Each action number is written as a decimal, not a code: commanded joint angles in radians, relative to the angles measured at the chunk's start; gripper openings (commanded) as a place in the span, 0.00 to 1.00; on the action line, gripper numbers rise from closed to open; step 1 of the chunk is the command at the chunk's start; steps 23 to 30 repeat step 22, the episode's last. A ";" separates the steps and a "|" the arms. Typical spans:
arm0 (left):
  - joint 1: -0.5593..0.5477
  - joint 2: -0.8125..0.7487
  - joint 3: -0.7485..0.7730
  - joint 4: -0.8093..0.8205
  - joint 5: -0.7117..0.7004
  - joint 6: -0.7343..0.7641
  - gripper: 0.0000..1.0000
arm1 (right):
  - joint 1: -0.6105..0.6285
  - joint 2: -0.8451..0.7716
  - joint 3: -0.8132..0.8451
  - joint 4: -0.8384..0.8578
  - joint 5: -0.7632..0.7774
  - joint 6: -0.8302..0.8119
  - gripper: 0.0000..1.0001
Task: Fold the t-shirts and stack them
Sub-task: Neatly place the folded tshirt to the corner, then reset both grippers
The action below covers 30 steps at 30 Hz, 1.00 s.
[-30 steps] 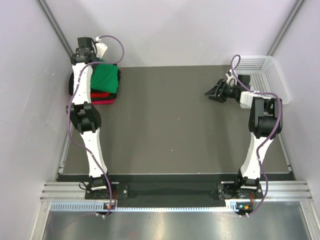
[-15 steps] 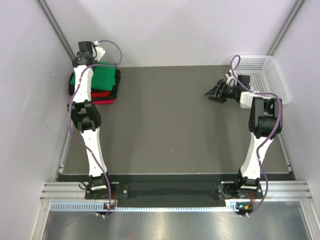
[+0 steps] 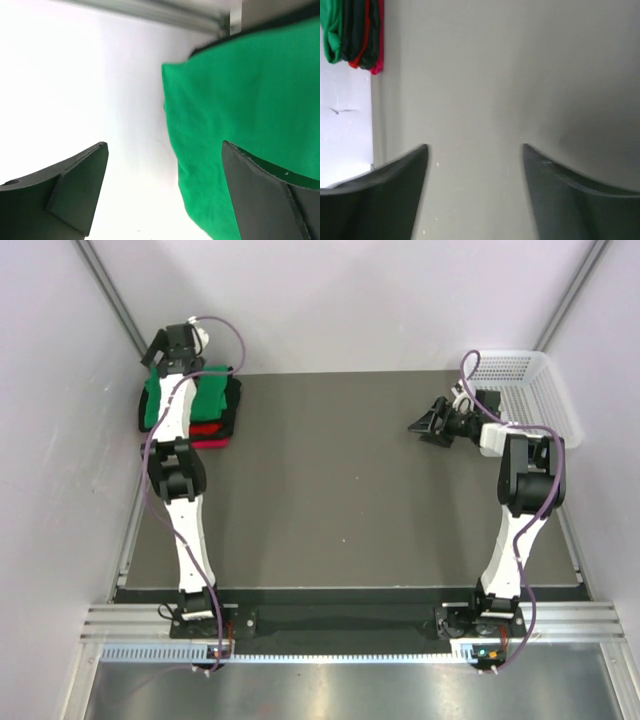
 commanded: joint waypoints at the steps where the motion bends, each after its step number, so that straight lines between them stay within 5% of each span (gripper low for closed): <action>1: -0.086 -0.150 -0.048 0.192 -0.039 -0.054 0.99 | 0.011 -0.102 0.025 -0.019 0.028 -0.089 0.80; 3: -0.116 -0.269 -0.216 0.263 -0.017 -0.088 0.99 | 0.016 -0.125 0.052 -0.100 0.090 -0.169 1.00; 6: -0.200 -0.408 -0.362 0.297 0.042 -0.224 0.99 | 0.033 -0.188 0.083 -0.185 0.186 -0.298 1.00; 11: -0.287 -0.537 -0.441 0.105 0.290 -0.538 0.99 | 0.057 -0.303 0.069 -0.213 0.392 -0.272 1.00; 15: -0.306 -0.598 -0.606 0.071 0.477 -0.720 0.99 | 0.155 -0.329 0.123 -0.378 0.767 -0.253 1.00; 22: -0.306 -0.658 -0.737 0.146 0.592 -0.772 0.99 | 0.244 -0.485 0.011 -0.363 0.776 -0.365 1.00; 30: -0.306 -0.658 -0.737 0.146 0.592 -0.772 0.99 | 0.244 -0.485 0.011 -0.363 0.776 -0.365 1.00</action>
